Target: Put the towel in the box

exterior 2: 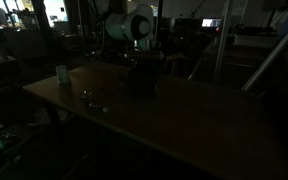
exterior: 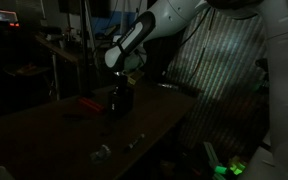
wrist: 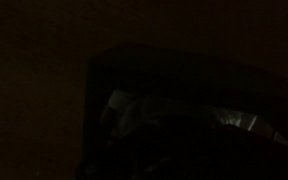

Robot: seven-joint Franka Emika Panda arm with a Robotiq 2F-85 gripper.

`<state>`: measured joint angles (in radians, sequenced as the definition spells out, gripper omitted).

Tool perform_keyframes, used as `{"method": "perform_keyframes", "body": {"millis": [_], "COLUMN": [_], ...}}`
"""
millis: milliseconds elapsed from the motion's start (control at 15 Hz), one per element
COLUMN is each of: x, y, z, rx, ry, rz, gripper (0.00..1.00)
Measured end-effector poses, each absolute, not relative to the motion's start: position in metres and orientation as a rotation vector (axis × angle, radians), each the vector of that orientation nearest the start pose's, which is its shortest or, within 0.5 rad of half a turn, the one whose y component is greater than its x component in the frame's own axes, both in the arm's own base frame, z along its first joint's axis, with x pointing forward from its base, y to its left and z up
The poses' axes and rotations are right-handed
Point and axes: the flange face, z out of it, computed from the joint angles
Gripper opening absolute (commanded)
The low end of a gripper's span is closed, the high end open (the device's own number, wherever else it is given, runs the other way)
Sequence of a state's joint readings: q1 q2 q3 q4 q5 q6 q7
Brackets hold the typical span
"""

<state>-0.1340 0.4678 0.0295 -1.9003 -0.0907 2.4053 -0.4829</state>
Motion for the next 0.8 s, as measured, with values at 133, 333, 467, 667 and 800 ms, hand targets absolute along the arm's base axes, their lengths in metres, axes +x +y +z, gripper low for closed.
{"method": "perform_keyframes", "body": {"millis": [133, 333, 467, 667, 800], "x": [0.632, 0.633, 0.632, 0.626, 0.618], "y": [-0.072, -0.082, -0.090, -0.101, -0.107], "z": [0.262, 0.282, 0.305, 0.348, 0.376], "rx": [-3.126, -3.144, -3.160, -3.187, -3.201], "ry": [-0.691, -0.669, -0.653, -0.625, -0.598], "rz": [-0.047, -0.094, -0.146, -0.239, -0.302], "gripper": [0.00, 0.00, 0.00, 0.00, 0.03]}}
